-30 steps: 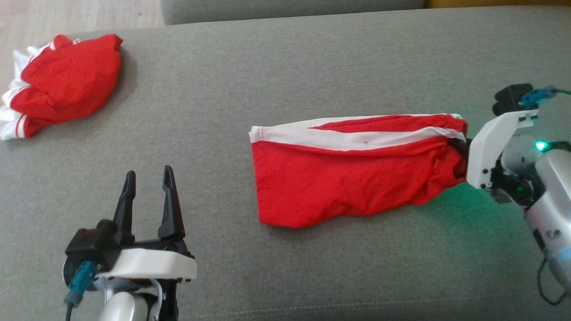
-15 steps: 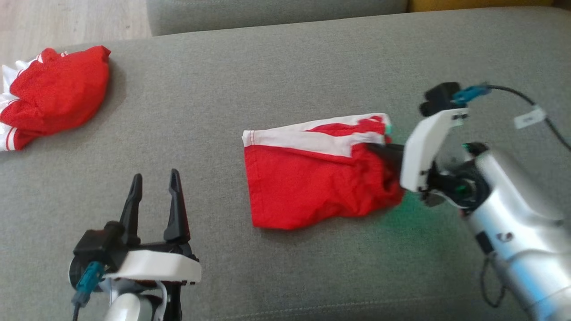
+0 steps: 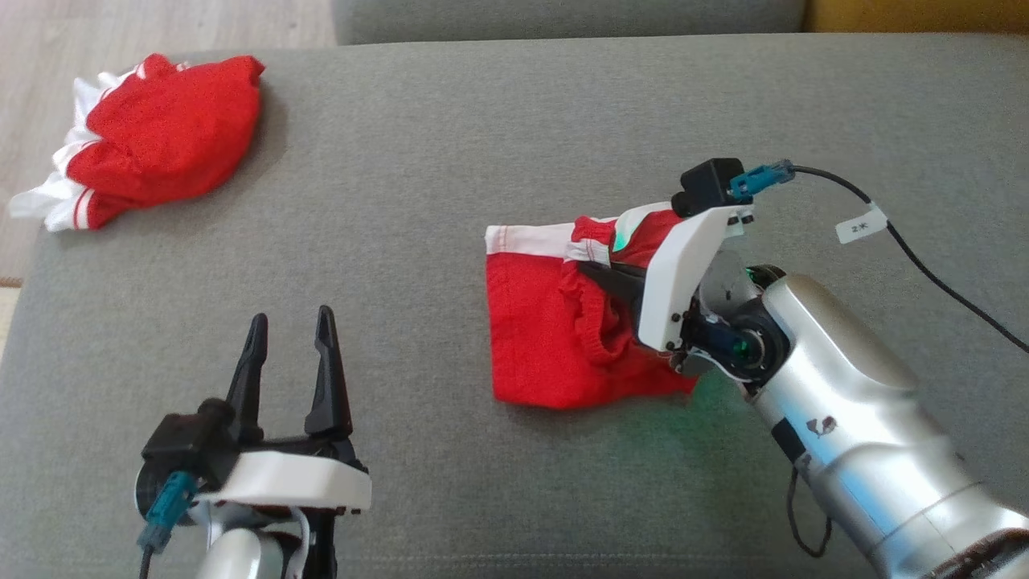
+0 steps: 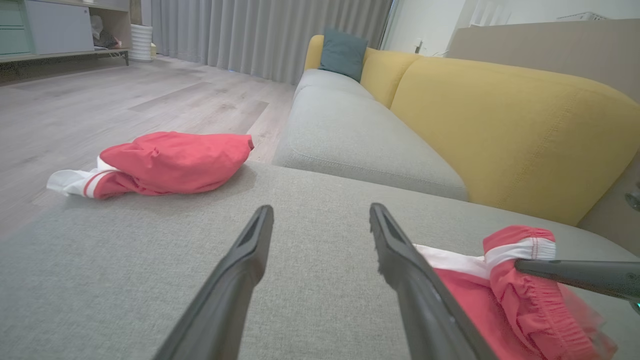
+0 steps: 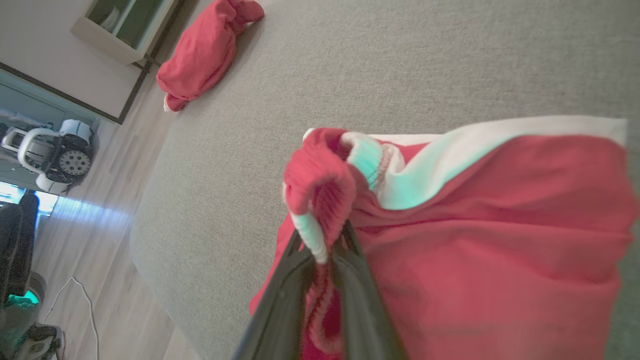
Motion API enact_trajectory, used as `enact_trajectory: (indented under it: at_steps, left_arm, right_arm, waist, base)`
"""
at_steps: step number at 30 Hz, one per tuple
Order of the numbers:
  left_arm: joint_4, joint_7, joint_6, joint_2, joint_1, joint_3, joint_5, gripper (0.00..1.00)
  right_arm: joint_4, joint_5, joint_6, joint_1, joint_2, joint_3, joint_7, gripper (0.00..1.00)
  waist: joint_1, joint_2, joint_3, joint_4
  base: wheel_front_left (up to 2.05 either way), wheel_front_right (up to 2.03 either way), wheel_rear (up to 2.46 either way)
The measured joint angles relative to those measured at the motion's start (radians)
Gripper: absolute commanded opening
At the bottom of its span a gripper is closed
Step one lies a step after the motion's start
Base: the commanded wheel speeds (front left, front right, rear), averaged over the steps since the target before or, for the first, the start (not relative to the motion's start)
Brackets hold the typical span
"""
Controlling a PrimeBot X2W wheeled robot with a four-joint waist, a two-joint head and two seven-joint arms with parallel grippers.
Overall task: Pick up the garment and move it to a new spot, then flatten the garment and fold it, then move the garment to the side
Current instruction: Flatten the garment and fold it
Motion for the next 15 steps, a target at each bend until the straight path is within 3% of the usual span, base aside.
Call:
enact_trajectory:
  at_steps: [4, 5, 6, 8, 15]
  left_arm:
    - [0.002, 0.0, -0.003, -0.002, 0.0, -0.002, 0.0, 1.0]
    - [0.002, 0.0, -0.003, -0.002, 0.0, -0.002, 0.0, 1.0]
    - [0.002, 0.0, -0.003, -0.002, 0.0, -0.002, 0.0, 1.0]
    - [0.005, 0.0, -0.003, -0.003, -0.001, -0.002, 0.0, 1.0]
    - [0.008, 0.0, -0.003, -0.006, -0.003, -0.002, 0.0, 1.0]
  right_arm:
    - [0.065, -0.012, 0.0, -0.026, 0.02, 0.012, -0.025, 0.0]
    - [0.081, -0.012, 0.0, -0.032, 0.024, 0.015, -0.033, 0.07]
    - [0.093, -0.012, 0.0, -0.036, 0.029, 0.017, -0.04, 0.35]
    - [0.112, -0.012, 0.0, -0.042, 0.039, 0.027, -0.053, 1.0]
    - [0.134, 0.016, 0.0, -0.076, 0.061, 0.041, -0.124, 1.0]
  waist:
    - [0.0, 0.0, 0.005, 0.023]
    - [0.0, 0.0, 0.006, 0.028]
    - [0.0, 0.0, 0.006, 0.031]
    - [0.0, 0.0, 0.007, 0.036]
    - [0.0, 0.0, 0.009, 0.032]
  base:
    - [0.0, 0.0, 0.0]
    - [0.0, 0.0, 0.0]
    - [0.0, 0.0, 0.0]
    - [0.0, 0.0, 0.0]
    - [0.0, 0.0, 0.0]
